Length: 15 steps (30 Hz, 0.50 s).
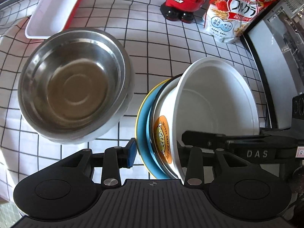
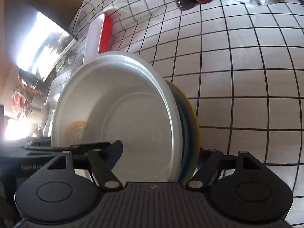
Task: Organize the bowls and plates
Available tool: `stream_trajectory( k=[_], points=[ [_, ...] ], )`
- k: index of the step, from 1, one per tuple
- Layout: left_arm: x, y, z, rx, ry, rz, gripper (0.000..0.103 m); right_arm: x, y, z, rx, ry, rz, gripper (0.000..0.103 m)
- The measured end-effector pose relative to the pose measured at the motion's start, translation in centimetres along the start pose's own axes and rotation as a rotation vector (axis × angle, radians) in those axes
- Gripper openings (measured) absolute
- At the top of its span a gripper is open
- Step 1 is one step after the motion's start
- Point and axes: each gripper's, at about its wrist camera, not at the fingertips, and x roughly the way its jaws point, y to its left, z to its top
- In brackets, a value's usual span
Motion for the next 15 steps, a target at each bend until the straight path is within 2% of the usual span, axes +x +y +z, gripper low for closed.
stream_trajectory(
  k=[2, 5, 12, 15],
  points=[
    [0.0, 0.1, 0.1, 0.024, -0.001, -0.014, 0.041, -0.3, 0.6, -0.2, -0.006, -0.063, -0.041, 0.076],
    [0.0, 0.1, 0.2, 0.068, 0.001, -0.027, 0.041, -0.7, 2.1, -0.8, -0.034, -0.148, -0.155, 0.076],
    [0.1, 0.3, 0.3, 0.135, 0.0, -0.069, 0.04, -1.1, 4.1, -2.2, -0.067, -0.276, -0.362, 0.076],
    [0.1, 0.6, 0.6, 0.118, -0.001, -0.079, 0.038, -1.7, 4.2, -2.5, -0.066, -0.303, -0.4, 0.077]
  ],
)
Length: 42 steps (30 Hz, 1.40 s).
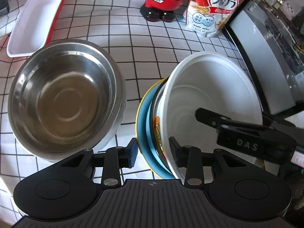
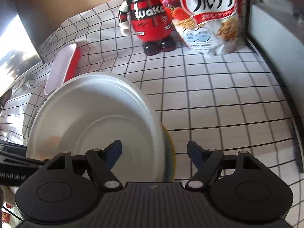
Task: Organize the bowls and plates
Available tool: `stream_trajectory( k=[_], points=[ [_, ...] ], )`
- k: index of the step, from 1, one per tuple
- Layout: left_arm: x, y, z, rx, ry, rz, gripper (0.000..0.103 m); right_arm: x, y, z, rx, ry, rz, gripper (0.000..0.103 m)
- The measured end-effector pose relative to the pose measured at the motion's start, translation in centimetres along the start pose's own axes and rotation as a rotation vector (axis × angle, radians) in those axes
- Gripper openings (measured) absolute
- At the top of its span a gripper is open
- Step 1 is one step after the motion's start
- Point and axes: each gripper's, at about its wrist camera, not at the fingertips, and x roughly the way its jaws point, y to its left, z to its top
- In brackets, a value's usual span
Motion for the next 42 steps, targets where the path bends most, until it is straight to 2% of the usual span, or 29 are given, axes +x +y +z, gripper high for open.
stream_trajectory(
  k=[2, 3, 6, 8, 10, 14, 17, 22, 29, 35, 42],
  points=[
    [0.0, 0.3, 0.0, -0.019, -0.008, -0.002, 0.035, -0.7, -0.3, -0.1, -0.042, -0.023, 0.004, 0.079],
    [0.0, 0.4, -0.1, -0.037, -0.015, 0.001, 0.034, -1.0, -0.3, -0.1, -0.074, -0.038, 0.0, 0.084],
    [-0.1, -0.1, -0.5, -0.035, -0.028, 0.028, 0.033, -1.5, -0.5, 0.4, -0.136, -0.085, -0.052, 0.084],
    [-0.1, -0.5, -0.6, -0.02, -0.036, 0.056, 0.031, -2.0, -1.1, 0.6, -0.132, -0.124, -0.064, 0.084],
    [-0.1, -0.6, -0.7, -0.026, -0.048, 0.072, 0.031, -2.3, -2.0, 0.6, -0.106, -0.138, -0.02, 0.085],
    [-0.2, -1.5, -0.7, -0.026, -0.059, 0.124, 0.03, -0.7, -3.2, 0.8, -0.081, -0.022, 0.141, 0.085],
    [-0.5, -2.3, -0.3, -0.007, -0.045, 0.171, 0.03, 0.4, -3.4, 0.8, -0.037, 0.034, 0.192, 0.085],
    [-0.4, -3.1, 0.3, 0.024, -0.04, 0.215, 0.03, 1.2, -3.5, 0.7, -0.037, 0.069, 0.286, 0.085],
    [0.0, -2.9, 1.2, 0.039, -0.038, 0.177, 0.036, 1.9, -3.0, 0.3, -0.014, 0.108, 0.334, 0.078],
    [0.2, -2.9, 1.9, 0.104, -0.023, 0.146, 0.038, 2.0, -3.1, 0.7, 0.026, 0.139, 0.319, 0.078],
    [1.0, -3.5, 2.8, 0.1, -0.036, 0.11, 0.039, 1.2, -4.4, 0.1, 0.07, 0.142, 0.299, 0.077]
  ],
)
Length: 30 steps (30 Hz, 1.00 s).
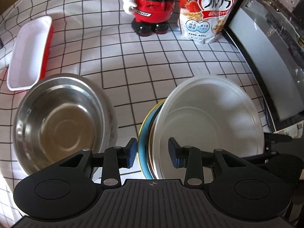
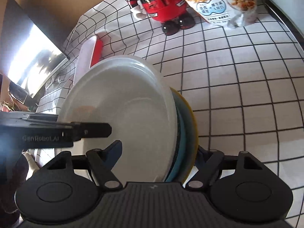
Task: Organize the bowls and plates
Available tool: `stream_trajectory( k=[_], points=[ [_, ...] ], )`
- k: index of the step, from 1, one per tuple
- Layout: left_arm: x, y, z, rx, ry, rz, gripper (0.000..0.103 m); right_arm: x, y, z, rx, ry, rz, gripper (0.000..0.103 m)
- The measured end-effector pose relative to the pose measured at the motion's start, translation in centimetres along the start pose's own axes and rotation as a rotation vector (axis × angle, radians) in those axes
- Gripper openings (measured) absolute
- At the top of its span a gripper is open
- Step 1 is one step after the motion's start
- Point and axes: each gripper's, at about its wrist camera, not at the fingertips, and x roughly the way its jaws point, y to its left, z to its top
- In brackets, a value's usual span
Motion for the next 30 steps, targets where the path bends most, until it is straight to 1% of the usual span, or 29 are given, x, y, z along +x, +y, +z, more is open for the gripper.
stream_trajectory(
  k=[2, 5, 7, 11, 14, 16, 19, 23, 30],
  points=[
    [0.1, -0.3, 0.2, 0.003, 0.006, 0.005, 0.039, -0.2, -0.1, 0.0, -0.007, -0.004, -0.012, 0.076],
    [0.3, -0.6, 0.3, 0.01, 0.013, 0.022, 0.039, -1.0, 0.3, 0.3, -0.031, -0.063, -0.08, 0.076],
    [0.3, -0.5, 0.3, -0.001, 0.017, 0.022, 0.039, -1.1, 0.4, 0.5, -0.032, -0.08, -0.109, 0.076],
    [0.1, -0.1, 0.3, -0.024, 0.024, 0.0, 0.039, 0.0, 0.0, 0.8, -0.012, -0.051, -0.125, 0.076],
    [0.0, 0.1, 0.1, -0.032, 0.018, -0.012, 0.04, 0.2, -0.4, 0.7, -0.002, -0.04, -0.1, 0.076],
    [0.0, 0.1, 0.2, -0.04, 0.018, -0.023, 0.047, 0.2, -0.6, 0.6, 0.005, -0.032, -0.089, 0.076],
    [0.1, -0.3, 0.2, -0.039, 0.017, -0.02, 0.052, 0.3, -0.8, 0.5, 0.011, -0.016, -0.069, 0.076],
    [0.2, -0.5, 0.2, -0.037, 0.019, -0.007, 0.053, 0.3, -0.9, 0.3, 0.01, -0.01, -0.06, 0.076],
    [0.3, 0.1, 0.6, -0.072, 0.032, -0.023, 0.053, 0.5, -1.0, 0.4, 0.015, 0.005, -0.046, 0.076]
  ],
)
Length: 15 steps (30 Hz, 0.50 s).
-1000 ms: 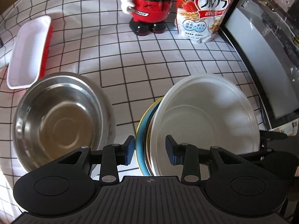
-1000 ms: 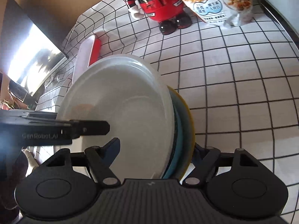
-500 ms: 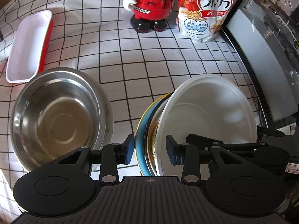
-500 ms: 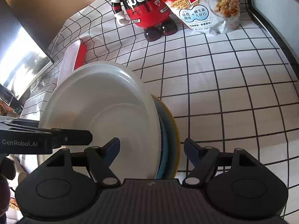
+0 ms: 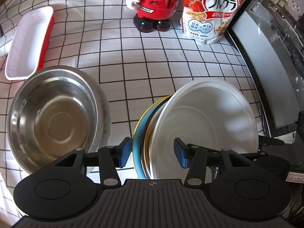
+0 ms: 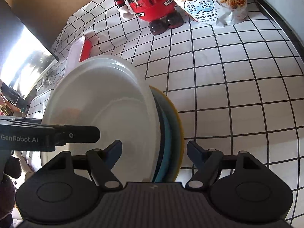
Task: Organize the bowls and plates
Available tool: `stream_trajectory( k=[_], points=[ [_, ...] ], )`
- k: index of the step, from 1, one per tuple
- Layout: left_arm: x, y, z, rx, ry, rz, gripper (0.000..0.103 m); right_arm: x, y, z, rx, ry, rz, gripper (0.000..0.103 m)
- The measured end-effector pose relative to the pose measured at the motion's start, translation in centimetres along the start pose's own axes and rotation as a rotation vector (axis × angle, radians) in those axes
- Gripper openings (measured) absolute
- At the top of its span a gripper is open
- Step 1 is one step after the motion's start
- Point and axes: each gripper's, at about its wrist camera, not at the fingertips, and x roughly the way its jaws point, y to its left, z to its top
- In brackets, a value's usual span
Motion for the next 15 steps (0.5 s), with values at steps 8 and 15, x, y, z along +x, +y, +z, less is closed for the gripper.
stream_trajectory(
  k=[8, 15],
  points=[
    [0.01, -0.21, -0.09, 0.004, 0.005, 0.008, 0.053, 0.21, -0.76, 0.55, 0.075, 0.029, 0.053, 0.076],
    [0.05, -0.16, 0.0, 0.011, 0.009, 0.012, 0.054, 0.25, -0.51, 0.91, 0.11, 0.035, 0.04, 0.07]
  ],
)
